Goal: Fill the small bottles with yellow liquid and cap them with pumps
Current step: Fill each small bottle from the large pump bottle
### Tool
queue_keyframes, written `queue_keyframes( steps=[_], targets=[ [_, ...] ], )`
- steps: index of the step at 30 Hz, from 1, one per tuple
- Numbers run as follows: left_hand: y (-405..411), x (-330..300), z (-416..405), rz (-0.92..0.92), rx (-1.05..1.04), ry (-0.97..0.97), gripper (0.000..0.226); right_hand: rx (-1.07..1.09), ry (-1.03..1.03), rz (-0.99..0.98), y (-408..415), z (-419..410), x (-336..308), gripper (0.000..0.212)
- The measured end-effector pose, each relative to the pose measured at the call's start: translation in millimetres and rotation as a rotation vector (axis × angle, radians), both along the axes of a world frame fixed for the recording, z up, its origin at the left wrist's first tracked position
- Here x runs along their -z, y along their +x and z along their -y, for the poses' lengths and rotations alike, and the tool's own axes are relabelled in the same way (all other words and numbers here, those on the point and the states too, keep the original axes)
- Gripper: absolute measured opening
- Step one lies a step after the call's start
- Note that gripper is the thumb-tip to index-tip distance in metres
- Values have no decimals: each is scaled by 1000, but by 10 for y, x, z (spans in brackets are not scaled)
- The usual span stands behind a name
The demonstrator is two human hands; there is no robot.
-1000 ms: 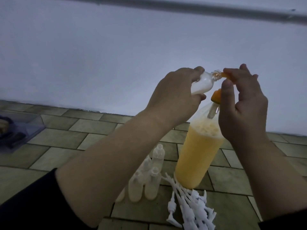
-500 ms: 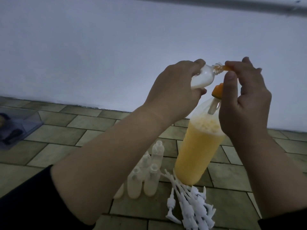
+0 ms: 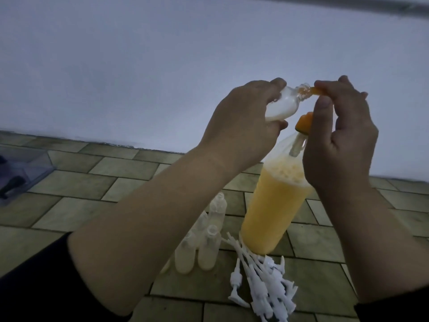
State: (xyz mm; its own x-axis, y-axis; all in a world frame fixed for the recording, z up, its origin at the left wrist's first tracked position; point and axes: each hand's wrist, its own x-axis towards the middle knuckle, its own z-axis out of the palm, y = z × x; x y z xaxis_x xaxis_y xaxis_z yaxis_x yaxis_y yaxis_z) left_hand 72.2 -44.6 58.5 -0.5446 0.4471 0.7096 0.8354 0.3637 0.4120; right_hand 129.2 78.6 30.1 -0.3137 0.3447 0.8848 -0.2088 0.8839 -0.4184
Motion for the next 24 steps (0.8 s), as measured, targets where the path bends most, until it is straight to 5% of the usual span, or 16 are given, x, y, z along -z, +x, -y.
queue_keyframes(
  steps=[8, 17, 24],
  targets=[
    [-12, 64, 22, 81, -8, -16, 51, -13, 15, 121, 7, -11, 8, 44],
    [-127, -41, 219, 394, 101, 100, 47, 19, 72, 266, 111, -19, -171, 48],
    [-282, 265, 1182, 565, 44, 426, 40, -8, 128, 333, 164, -100, -234, 49]
  ],
)
